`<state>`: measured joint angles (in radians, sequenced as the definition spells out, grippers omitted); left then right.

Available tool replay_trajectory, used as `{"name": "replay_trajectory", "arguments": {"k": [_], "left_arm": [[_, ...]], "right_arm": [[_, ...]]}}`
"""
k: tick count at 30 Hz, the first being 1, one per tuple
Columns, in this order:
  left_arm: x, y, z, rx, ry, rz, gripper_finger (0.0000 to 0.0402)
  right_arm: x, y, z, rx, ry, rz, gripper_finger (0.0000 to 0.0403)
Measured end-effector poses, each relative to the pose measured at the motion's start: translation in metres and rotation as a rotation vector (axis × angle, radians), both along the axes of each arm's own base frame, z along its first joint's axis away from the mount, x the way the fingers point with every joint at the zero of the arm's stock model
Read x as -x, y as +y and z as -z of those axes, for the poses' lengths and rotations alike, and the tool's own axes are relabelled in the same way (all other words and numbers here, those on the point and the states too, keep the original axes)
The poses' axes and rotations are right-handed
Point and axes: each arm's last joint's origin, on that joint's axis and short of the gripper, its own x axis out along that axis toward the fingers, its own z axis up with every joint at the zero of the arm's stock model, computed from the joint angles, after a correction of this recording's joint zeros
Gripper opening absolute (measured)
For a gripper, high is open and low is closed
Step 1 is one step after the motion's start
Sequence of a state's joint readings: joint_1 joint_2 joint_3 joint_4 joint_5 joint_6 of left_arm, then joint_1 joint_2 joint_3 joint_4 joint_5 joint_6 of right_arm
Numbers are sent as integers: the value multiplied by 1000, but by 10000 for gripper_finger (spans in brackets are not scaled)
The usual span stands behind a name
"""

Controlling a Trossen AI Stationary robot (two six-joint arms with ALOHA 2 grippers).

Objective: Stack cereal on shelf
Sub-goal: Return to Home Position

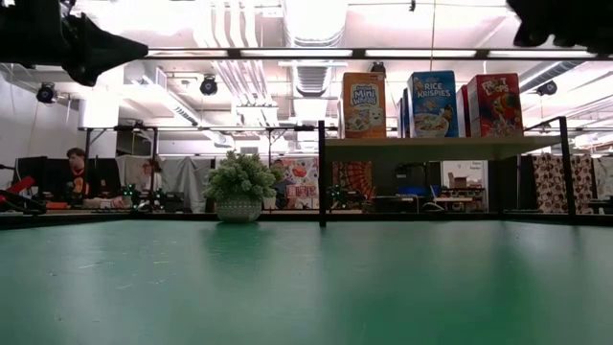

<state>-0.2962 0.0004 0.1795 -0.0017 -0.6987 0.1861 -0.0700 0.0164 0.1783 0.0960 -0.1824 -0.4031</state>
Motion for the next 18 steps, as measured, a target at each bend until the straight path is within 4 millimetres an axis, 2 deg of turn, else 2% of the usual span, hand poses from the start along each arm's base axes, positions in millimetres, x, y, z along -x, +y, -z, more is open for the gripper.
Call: {"name": "replay_trajectory", "arguments": {"k": [12, 18], "left_arm": [[-2, 0, 4, 13, 7, 2, 0], [-2, -1, 4, 10, 9, 3, 0]], "right_arm": [[-7, -3, 21, -7, 71, 89, 12], [-15, -4, 49, -115, 157, 99, 12]]}}
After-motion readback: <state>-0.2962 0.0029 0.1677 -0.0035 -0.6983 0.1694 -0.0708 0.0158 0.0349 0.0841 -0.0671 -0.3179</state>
